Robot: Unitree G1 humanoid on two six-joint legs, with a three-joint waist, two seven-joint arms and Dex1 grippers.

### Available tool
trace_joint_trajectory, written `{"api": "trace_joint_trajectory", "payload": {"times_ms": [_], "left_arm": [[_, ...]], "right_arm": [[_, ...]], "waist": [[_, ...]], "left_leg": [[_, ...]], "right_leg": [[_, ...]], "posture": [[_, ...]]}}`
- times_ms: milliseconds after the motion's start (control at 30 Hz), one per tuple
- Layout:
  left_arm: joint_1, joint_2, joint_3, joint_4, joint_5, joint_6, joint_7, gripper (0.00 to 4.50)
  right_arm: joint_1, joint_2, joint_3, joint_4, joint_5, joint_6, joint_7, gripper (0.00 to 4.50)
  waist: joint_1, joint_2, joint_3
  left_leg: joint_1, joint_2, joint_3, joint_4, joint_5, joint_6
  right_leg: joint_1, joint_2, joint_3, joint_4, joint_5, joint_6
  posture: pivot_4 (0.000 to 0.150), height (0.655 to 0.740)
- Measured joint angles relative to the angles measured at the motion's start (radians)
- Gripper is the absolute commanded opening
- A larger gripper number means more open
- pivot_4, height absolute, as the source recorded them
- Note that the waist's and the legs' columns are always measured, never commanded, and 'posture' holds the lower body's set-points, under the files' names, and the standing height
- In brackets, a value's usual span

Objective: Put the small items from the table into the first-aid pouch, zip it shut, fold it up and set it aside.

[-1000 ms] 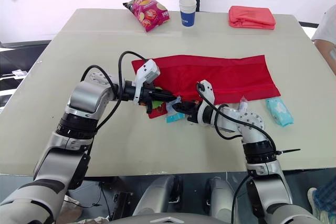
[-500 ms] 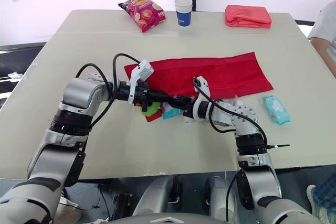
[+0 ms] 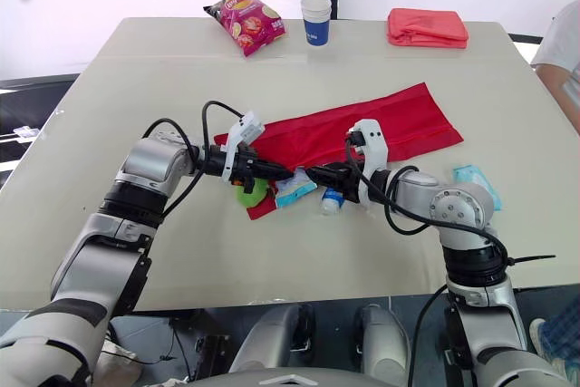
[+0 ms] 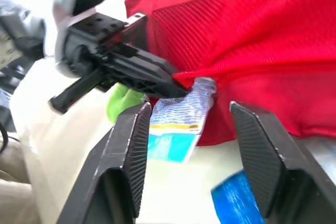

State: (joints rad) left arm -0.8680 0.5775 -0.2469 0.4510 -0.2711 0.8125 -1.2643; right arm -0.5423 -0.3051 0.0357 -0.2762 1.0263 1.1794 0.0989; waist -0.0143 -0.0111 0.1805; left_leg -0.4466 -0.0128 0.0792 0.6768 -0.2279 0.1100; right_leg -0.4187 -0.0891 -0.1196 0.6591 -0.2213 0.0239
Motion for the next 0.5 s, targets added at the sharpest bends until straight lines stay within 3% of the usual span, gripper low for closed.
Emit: {"api": "trace_joint_trajectory", "payload": {"times_ms": [300,467,500], "left_arm": [[0.000,-0.005,0.000,-0.014,0.001,0.015,-0.001,0.00],[0.002,0.001,0.000,-0.049,-0.001,0.039,-0.001,0.00],[0.004,0.003,0.001,-0.054,-0.005,0.050,-0.001,0.00]], "right_arm": [[0.022,-0.004,0.146,-0.052,-0.175,-0.048,0.066,2.57],[0.004,-0.009,0.250,-0.002,-0.324,-0.115,0.119,0.32],[-0.003,-0.009,0.283,0.035,-0.370,-0.135,0.132,0.09]], "waist": [[0.003,0.000,0.000],[0.002,0.000,0.000],[0.002,0.000,0.000]], "left_leg": [[0.000,0.000,0.000,0.000,0.000,0.000],[0.000,0.000,0.000,0.000,0.000,0.000],[0.000,0.000,0.000,0.000,0.000,0.000]], "right_leg": [[0.000,0.000,0.000,0.000,0.000,0.000],[0.000,0.000,0.000,0.000,0.000,0.000],[0.000,0.000,0.000,0.000,0.000,0.000]], "posture": [[0.150,0.7400],[0.150,0.7400],[0.150,0.7400]]}}
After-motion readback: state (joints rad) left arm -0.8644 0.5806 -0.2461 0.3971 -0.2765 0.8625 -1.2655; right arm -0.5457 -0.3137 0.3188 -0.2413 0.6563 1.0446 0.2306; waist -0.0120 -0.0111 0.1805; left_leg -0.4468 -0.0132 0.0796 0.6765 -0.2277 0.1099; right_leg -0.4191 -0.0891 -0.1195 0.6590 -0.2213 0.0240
